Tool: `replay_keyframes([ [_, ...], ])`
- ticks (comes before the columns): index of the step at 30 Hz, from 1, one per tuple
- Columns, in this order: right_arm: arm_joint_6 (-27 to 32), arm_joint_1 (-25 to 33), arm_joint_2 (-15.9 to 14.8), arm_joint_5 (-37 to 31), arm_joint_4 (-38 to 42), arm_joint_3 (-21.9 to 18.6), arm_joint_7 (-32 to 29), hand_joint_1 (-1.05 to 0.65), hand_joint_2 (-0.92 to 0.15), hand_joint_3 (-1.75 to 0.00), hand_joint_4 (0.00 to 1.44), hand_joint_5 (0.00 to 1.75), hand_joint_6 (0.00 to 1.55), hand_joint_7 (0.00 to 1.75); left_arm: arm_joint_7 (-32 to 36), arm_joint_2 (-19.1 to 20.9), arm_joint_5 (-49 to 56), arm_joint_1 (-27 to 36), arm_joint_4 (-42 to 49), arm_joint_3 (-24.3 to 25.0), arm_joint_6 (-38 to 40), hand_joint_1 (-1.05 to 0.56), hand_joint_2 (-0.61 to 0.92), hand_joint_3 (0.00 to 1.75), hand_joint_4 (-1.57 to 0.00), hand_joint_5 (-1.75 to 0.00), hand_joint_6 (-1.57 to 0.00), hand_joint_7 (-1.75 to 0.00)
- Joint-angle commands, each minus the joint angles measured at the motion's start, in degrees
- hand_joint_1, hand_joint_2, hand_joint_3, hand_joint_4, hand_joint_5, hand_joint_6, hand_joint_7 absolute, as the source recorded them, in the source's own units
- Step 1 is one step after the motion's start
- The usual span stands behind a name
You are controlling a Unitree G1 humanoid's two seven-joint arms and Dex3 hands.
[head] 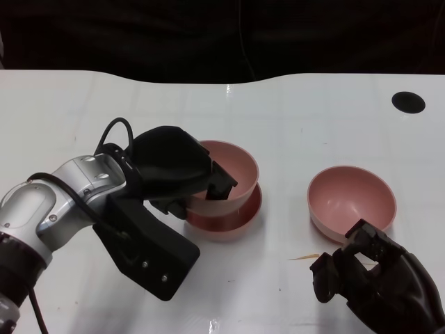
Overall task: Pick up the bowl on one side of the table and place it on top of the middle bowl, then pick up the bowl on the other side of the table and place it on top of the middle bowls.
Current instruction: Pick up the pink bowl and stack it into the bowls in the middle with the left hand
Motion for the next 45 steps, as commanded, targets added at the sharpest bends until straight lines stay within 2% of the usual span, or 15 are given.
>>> replay_keyframes([
  [1,-0.35,0.29,0.19,0.26,-1.17,0.12,-0.48,-0.12,-0.62,-0.99,0.83,1.67,0.91,1.16,0.44,-0.32,0.61,-1.54,1.25,-0.94,0.00,-0.18,0.92,0.09,-0.80,-1.65,-0.96,-0.76],
  [2,-0.35,0.30,0.19,0.29,-1.17,0.13,-0.42,-0.12,-0.63,-0.98,0.83,1.66,0.91,1.15,0.49,-0.38,0.68,-1.59,1.30,-1.07,0.06,-0.19,0.92,0.09,-0.78,-1.69,-0.89,-0.96],
  [5,-0.64,0.33,0.36,0.24,-1.11,0.13,-0.31,-0.12,-0.63,-0.97,0.83,1.67,0.91,1.15,0.60,-0.55,0.57,-1.61,1.44,-1.31,0.31,-0.20,0.92,0.11,-0.77,-1.71,-0.77,-1.24],
  [6,-0.65,0.37,0.40,0.19,-1.18,0.20,-0.35,-0.12,-0.63,-0.97,0.83,1.67,0.91,1.15,0.70,-0.74,0.65,-1.67,1.62,-1.50,0.29,-0.20,0.92,0.11,-0.76,-1.71,-0.76,-1.27],
  [10,-0.55,0.57,0.61,-0.01,-1.45,0.42,-0.89,-0.12,-0.62,-0.98,0.83,1.67,0.91,1.16,2.46,-1.26,1.31,-1.90,2.87,-2.19,-0.49,-0.17,0.92,0.08,-0.75,-1.69,-0.79,-1.20],
  [13,-0.59,0.64,0.70,-0.08,-1.59,0.64,-1.11,-0.13,-0.61,-0.99,0.84,1.66,0.91,1.16,2.74,-1.74,1.88,-2.29,3.56,-2.85,-0.19,-0.15,0.90,0.03,-0.72,-1.74,-0.75,-1.30],
  [16,-0.61,0.73,0.88,0.06,-1.76,0.77,-1.31,-0.12,-0.62,-0.99,0.84,1.66,0.91,1.16,1.97,-2.17,2.17,-2.53,3.61,-3.29,0.77,-0.16,0.88,0.01,-0.70,-1.75,-0.75,-1.25],
  [22,-0.51,1.03,1.00,0.28,-2.16,0.80,-1.54,-0.13,-0.63,-0.97,0.84,1.67,0.91,1.16,3.04,-2.14,2.37,-2.37,3.90,-3.77,1.22,-0.18,0.85,0.00,-0.70,-1.75,-0.72,-1.37],
  [34,0.02,1.12,0.18,0.85,-2.19,0.33,-1.19,-0.12,-0.58,-1.03,0.83,1.68,0.91,1.18,5.43,-2.34,2.68,-2.93,6.99,-4.14,-0.26,-0.16,0.91,0.02,-0.71,-1.75,-0.71,-1.38],
  [38,-0.27,0.95,-0.13,1.06,-1.71,0.08,-0.24,-0.13,-0.59,-1.03,0.82,1.68,0.90,1.17,4.69,-2.30,2.28,-3.31,7.69,-4.05,-0.03,-0.16,0.92,0.08,-0.69,-1.73,-0.74,-1.24],
  [42,-0.48,0.85,-0.09,0.83,-1.34,-0.16,0.06,-0.12,-0.62,-1.00,0.82,1.68,0.91,1.16,5.44,-2.27,2.33,-3.62,8.85,-4.05,-0.46,-0.21,0.92,0.19,-0.79,-1.52,-0.89,-0.84],
  [45,-0.93,0.81,0.01,0.60,-1.01,-0.16,0.32,-0.11,-0.63,-0.98,0.82,1.68,0.91,1.15,6.28,-2.32,2.80,-3.77,9.59,-4.26,-0.65,-0.22,0.92,0.21,-0.83,-1.42,-0.94,-0.69],
])
